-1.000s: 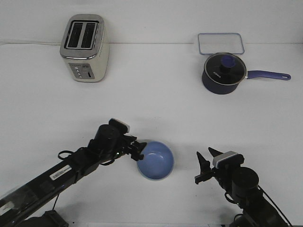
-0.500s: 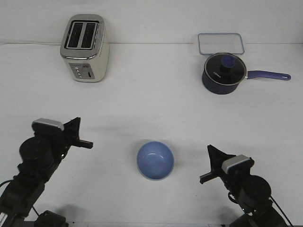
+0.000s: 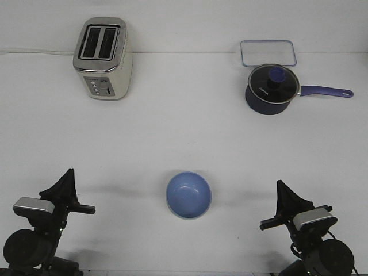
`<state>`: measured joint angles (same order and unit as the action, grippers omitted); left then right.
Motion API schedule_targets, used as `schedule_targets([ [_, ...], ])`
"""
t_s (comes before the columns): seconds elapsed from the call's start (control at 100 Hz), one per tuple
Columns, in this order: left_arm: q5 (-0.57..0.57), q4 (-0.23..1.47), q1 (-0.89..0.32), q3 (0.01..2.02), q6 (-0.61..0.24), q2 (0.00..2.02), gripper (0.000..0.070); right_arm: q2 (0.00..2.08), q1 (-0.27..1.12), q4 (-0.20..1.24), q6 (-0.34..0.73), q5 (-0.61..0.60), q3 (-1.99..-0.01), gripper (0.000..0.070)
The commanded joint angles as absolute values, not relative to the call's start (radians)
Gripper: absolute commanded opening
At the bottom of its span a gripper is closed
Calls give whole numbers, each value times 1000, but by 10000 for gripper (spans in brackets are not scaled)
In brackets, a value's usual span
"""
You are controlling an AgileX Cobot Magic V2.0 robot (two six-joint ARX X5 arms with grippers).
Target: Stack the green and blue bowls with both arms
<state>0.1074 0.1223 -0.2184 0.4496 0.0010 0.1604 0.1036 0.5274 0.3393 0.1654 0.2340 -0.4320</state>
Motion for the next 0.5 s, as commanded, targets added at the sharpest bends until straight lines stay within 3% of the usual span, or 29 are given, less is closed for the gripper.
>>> schedule_targets([
  [0.0, 112, 105, -219, 464, -9, 155, 15, 104, 533, 334, 179, 226, -432, 0],
  [0.49, 112, 104, -219, 464, -9, 155, 15, 104, 533, 337, 182, 226, -432, 0],
])
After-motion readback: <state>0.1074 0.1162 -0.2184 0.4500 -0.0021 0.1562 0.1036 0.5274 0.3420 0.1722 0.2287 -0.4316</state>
